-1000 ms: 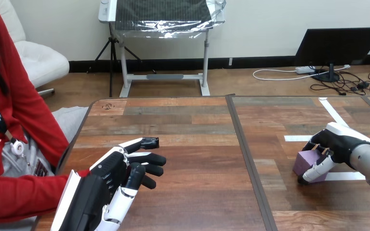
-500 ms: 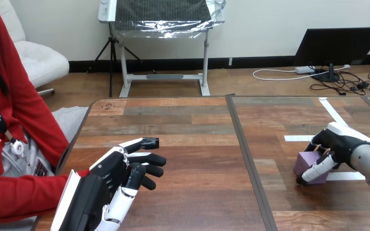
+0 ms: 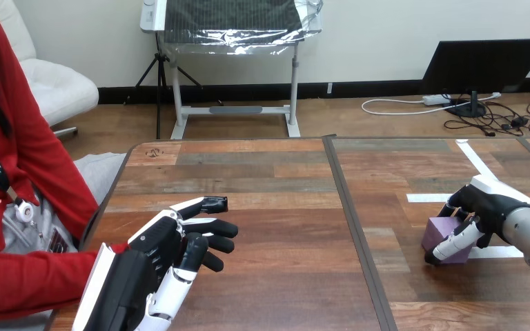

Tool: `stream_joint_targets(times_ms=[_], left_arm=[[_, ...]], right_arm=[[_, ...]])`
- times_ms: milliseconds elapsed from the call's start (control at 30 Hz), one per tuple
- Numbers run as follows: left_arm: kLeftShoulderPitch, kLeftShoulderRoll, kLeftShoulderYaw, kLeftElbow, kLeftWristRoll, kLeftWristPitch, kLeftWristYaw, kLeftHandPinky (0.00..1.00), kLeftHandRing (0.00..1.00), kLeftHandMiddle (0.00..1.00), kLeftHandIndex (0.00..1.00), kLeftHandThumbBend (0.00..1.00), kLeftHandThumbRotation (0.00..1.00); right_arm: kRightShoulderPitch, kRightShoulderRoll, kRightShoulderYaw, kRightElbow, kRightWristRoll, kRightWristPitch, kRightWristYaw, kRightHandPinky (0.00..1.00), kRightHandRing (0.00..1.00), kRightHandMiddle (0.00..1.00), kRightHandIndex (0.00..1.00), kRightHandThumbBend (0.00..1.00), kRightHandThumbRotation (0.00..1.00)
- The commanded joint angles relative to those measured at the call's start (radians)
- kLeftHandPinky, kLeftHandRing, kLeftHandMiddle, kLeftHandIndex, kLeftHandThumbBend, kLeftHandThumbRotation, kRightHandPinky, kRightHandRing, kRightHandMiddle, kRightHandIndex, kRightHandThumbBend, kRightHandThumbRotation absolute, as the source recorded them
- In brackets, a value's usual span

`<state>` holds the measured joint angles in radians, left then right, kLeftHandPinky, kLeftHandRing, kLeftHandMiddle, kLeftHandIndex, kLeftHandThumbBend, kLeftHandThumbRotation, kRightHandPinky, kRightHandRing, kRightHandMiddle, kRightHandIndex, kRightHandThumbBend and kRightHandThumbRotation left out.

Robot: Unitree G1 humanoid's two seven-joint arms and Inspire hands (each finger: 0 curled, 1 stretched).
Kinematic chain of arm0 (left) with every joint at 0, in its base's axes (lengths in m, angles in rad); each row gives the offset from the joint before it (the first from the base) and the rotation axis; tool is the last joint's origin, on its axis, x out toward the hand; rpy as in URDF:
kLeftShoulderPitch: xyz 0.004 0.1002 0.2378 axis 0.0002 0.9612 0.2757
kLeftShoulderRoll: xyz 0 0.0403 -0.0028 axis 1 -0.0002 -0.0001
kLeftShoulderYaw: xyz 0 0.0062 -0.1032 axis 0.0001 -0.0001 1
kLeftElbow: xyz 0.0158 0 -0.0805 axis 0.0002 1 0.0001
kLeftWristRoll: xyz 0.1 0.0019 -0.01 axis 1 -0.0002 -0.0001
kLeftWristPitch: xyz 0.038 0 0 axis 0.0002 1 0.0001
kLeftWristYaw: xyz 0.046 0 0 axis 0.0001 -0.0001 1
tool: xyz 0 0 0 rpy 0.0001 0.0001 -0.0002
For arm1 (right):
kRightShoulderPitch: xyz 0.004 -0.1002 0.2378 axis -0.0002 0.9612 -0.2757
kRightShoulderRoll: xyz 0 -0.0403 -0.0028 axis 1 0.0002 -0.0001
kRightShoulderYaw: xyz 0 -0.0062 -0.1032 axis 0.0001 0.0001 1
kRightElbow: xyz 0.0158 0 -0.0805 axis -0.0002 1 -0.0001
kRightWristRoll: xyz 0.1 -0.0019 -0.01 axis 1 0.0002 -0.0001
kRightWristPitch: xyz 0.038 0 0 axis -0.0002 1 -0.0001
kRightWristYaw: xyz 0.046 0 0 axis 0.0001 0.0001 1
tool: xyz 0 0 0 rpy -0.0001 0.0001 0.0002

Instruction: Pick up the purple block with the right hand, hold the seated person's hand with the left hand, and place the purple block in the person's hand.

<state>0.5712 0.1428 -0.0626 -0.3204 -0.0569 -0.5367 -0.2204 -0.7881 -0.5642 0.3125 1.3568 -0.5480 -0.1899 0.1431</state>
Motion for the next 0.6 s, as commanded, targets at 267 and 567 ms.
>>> stream_joint_targets(times_ms=[267, 567], left_arm=[[-0.046, 0.001, -0.001, -0.020, -0.008, -0.004, -0.001, 0.52, 0.62, 0.65, 0.73, 0.43, 0.80], [-0.046, -0.003, 0.002, -0.018, 0.004, -0.016, 0.006, 0.52, 0.62, 0.65, 0.73, 0.43, 0.80]], right_arm=[[-0.042, 0.007, -0.019, -0.014, 0.020, 0.007, -0.043, 0.45, 0.48, 0.53, 0.55, 0.79, 0.00], [-0.045, 0.002, -0.022, -0.018, 0.024, -0.013, -0.046, 0.45, 0.48, 0.53, 0.54, 0.80, 0.00]])
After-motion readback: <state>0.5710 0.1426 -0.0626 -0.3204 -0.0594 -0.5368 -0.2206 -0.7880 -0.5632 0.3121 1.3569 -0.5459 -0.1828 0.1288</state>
